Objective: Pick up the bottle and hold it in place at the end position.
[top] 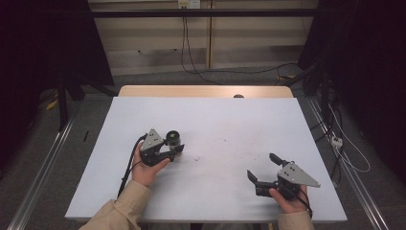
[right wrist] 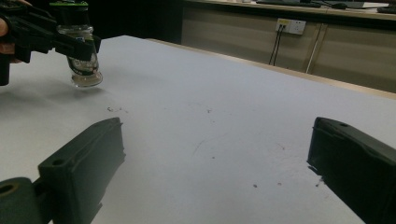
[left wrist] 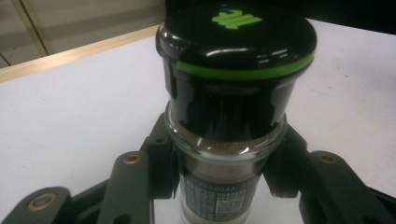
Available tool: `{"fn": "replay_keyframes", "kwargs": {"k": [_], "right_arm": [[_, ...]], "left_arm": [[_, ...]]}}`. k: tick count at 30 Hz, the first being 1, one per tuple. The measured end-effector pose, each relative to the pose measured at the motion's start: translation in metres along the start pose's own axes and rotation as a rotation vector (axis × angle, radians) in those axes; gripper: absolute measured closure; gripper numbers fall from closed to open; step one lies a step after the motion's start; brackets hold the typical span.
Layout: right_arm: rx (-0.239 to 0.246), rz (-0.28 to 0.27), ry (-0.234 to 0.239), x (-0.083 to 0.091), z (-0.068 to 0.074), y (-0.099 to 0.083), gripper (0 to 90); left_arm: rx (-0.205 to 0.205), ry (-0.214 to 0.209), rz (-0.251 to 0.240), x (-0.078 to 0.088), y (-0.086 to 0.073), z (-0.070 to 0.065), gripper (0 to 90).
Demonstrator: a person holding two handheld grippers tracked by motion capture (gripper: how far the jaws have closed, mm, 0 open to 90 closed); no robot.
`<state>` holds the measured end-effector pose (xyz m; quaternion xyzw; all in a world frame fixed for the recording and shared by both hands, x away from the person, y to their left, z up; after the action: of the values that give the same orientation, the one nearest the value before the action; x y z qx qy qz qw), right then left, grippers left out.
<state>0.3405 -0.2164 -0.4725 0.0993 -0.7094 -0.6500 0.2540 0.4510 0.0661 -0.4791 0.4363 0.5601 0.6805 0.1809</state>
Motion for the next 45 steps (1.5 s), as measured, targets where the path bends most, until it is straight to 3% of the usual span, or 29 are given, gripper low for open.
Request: {"fn": "replay_keyframes", "kwargs": {"k": [7, 10, 21, 45], "right_arm": [[-0.001, 0.002, 0.0, -0.001, -0.001, 0.0, 3.0], [-0.004, 0.004, 0.003, -0.002, 0.0, 0.0, 3.0], [-0.004, 0.008, 0.01, -0.003, 0.0, 0.0, 3.0], [-0.018, 0.005, 0.006, -0.004, -0.002, 0.0, 3.0]], "left_arm": [[0.006, -0.028, -0.002, -0.008, 0.005, -0.003, 53.4], [-0.014, -0.026, 0.007, -0.012, 0.006, -0.002, 53.4], [0.006, -0.036, -0.002, -0.025, 0.015, -0.001, 53.4], [-0.04, -0.055, 0.012, -0.052, 0.031, -0.006, 53.4]]}}
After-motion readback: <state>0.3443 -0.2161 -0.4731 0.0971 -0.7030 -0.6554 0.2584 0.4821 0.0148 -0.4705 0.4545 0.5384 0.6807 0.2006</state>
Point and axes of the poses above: each handheld gripper's, and its own axes: x roughly backward along the jaws, y roughly out of its top, z roughly to its left, the point moved 9 cm from there along -x, roughly forward along the jaws, and after that the axes turned 1 degree about y, right-handed, at the moved point
